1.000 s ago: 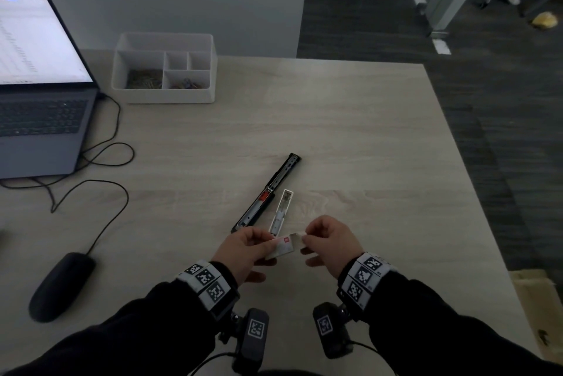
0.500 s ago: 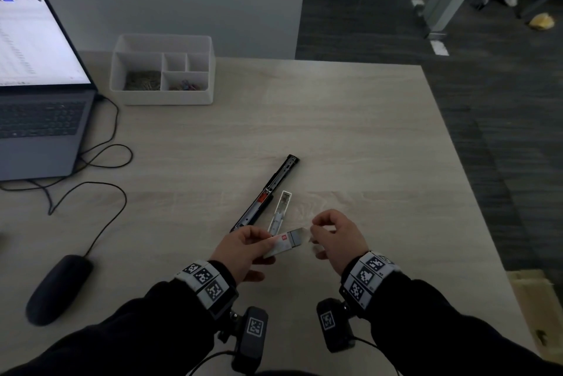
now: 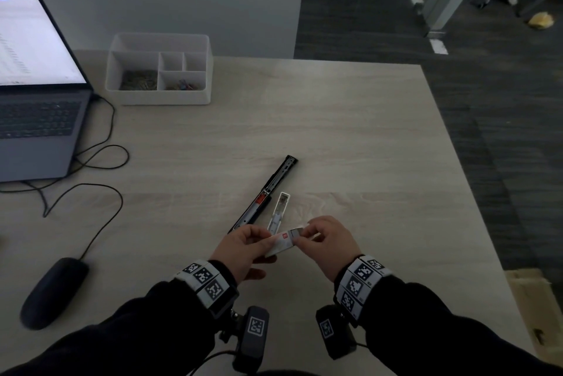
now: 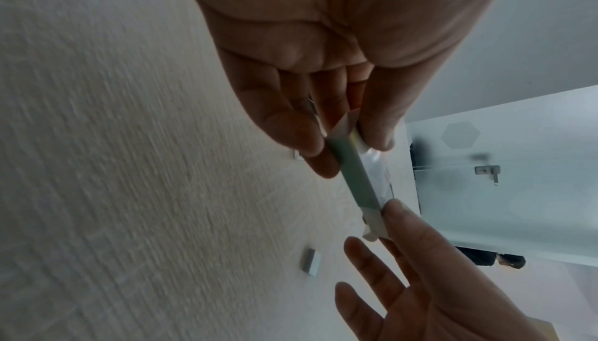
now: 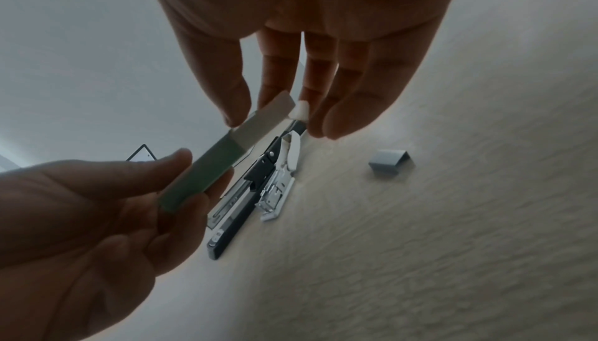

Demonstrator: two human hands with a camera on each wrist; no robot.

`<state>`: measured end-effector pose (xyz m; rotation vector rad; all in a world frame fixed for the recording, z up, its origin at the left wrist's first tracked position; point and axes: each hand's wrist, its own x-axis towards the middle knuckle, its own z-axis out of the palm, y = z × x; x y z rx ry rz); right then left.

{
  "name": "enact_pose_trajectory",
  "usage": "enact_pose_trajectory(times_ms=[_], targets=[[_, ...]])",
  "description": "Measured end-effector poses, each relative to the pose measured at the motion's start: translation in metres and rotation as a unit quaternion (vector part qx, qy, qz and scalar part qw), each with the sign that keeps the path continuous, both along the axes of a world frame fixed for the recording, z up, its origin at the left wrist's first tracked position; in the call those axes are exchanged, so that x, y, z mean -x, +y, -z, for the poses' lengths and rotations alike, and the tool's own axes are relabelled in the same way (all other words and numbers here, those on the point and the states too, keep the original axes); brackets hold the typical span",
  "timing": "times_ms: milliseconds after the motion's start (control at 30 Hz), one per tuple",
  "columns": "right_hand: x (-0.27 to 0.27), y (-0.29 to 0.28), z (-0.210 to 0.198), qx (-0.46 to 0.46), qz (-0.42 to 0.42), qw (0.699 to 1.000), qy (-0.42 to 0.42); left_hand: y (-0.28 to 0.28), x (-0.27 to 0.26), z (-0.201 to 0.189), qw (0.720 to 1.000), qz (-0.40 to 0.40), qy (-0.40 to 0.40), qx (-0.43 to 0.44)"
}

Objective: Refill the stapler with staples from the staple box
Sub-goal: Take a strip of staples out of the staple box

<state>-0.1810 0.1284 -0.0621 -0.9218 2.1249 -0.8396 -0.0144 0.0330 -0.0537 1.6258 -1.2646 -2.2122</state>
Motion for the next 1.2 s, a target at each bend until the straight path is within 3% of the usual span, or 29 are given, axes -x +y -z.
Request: enact_pose_trajectory(times_ms=[367, 600, 800, 967, 1100, 1200], targets=[[-0.001, -0.002, 0.002, -0.026, 0.024, 0.999, 0.001, 0.002, 0.002, -0.001, 1.000, -0.010, 0.013, -0.003], [-0.006, -0.002, 0.005, -0.045, 0.098, 0.990, -0.088, 0.004, 0.001, 0.002, 1.000, -0.012, 0.015, -0.006], [0.003, -0.002, -0.007, 0.016, 0.134, 0.975, -0.178, 0.002, -0.002, 0.003, 0.999, -0.026, 0.014, -0.012], [0.045, 0.008, 0.006, -0.054, 0.187, 0.979, -0.059, 0.000, -0.005, 0.005, 0.999, -0.033, 0.007, -0.011], [0.068, 0.022, 0.024, -0.193, 0.110, 0.974, 0.033, 0.000, -0.004, 0.006, 0.999, -0.034, 0.006, -0.009], [0.070, 0.026, 0.024, -0.210, 0.079, 0.973, 0.058, 0.001, -0.002, 0.005, 1.000, -0.029, 0.008, -0.008]])
